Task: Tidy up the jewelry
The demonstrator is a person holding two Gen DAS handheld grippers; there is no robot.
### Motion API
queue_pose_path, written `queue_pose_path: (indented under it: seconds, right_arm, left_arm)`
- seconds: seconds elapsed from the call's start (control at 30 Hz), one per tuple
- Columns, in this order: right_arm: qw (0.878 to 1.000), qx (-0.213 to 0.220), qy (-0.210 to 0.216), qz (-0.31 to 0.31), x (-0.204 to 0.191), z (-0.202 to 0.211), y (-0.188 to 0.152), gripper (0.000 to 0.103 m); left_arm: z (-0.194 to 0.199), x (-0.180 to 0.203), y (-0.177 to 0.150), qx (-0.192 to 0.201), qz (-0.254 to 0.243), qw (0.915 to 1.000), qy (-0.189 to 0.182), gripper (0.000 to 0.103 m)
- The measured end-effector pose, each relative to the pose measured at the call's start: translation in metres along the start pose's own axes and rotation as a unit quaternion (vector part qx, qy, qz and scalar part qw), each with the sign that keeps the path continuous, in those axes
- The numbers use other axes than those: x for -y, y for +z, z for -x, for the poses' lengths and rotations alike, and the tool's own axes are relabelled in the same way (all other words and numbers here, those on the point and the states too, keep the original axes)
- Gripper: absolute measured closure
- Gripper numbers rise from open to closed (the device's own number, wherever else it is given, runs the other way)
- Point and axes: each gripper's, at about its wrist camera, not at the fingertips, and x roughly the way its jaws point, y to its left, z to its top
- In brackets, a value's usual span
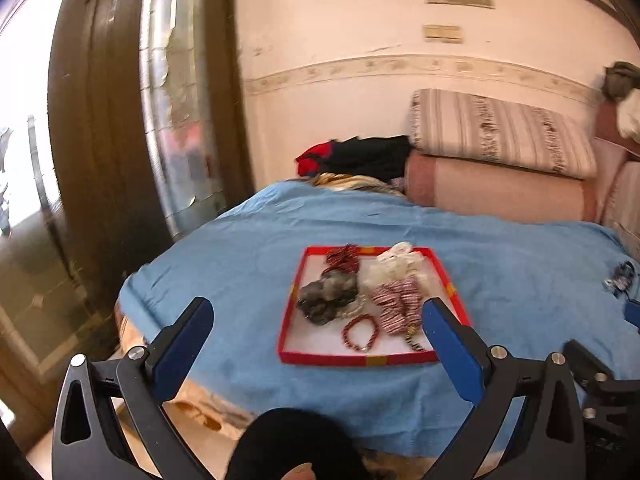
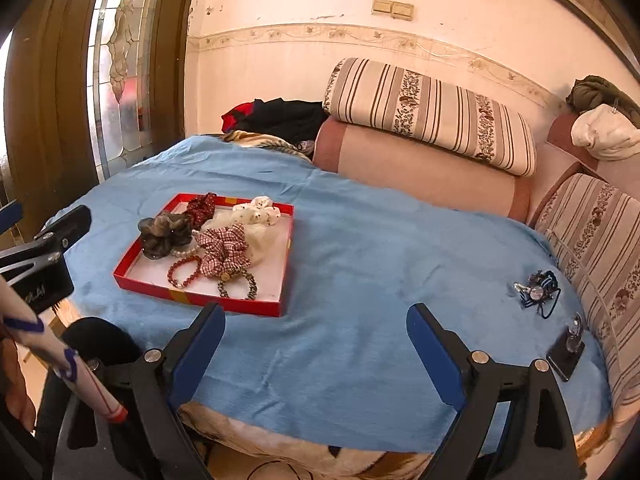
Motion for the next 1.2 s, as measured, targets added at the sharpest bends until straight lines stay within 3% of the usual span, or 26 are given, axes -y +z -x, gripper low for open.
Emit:
queue_pose_path:
  seconds: [0.13,0.33,0.5,1.2]
  right_arm:
    - [1.000,-0.003,-0.020,0.009,0.002,-0.004,-0.004,0.008]
    - [0.999,-0.018,-0.026,0.029,-0.009,-0.028,-0.008,0.008]
    - [0.997,-0.052,-0.027,0.049,-0.015,-0.056,-0.017,0.008]
    - [0.992,-0.104,-0.026,0.066,-0.022,-0.110,-0.029,0.008]
  left_arm:
    - [-0.015,-0.001,-0.004,-0.025,0.009,0.9994,0.025,0.000]
    - [-0.037,0.005,-0.020,-0.066,0.001,0.9978,0.000,0.000]
    - [-0.059,0.003,-0.023,-0.076,0.014,0.9969,0.016,0.000]
    - [-0.116,0.005,-0.042,-0.136,0.009,0.9904,0.021,0.000]
